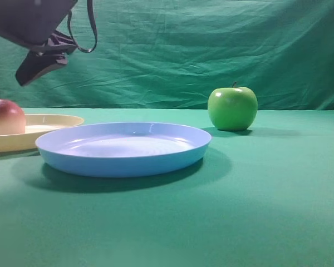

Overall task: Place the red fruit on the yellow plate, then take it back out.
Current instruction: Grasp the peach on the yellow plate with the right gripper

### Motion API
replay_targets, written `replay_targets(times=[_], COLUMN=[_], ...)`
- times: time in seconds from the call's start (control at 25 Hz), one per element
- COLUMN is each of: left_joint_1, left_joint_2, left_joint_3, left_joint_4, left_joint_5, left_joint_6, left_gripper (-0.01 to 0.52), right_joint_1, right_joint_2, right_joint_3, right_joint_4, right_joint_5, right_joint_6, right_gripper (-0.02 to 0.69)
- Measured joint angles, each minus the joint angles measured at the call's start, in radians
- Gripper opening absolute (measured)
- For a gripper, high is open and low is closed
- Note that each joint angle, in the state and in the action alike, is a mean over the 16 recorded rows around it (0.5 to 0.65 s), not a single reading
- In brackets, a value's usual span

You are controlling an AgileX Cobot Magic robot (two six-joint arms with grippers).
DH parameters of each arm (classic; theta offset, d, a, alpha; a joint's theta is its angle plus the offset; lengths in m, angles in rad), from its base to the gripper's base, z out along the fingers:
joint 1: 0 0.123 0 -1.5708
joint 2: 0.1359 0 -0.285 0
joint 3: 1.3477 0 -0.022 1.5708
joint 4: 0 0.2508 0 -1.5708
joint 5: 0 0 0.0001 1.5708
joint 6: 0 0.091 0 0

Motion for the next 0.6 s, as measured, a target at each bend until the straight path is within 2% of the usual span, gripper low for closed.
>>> replay_targets(times=[0.16, 0.28, 0.6], left_joint_1=[0.0, 0.0, 0.0], left_joint_2=[0.0, 0.0, 0.0], left_joint_3=[0.0, 0.0, 0.0], left_joint_4=[0.0, 0.0, 0.0], left_joint_5=[0.0, 0.0, 0.0], left_joint_6=[0.0, 0.0, 0.0], left_gripper=[0.0, 0.0, 0.0], right_joint_1=[0.001, 0.001, -0.003], right_joint_2=[0.028, 0.043, 0.054], right_joint_3=[0.0, 0.0, -0.003], right_joint_4=[-0.001, -0.001, -0.002], right_joint_5=[-0.043, -0.064, -0.058], right_joint_6=[0.0, 0.0, 0.001], right_gripper=[0.657, 0.614, 0.392])
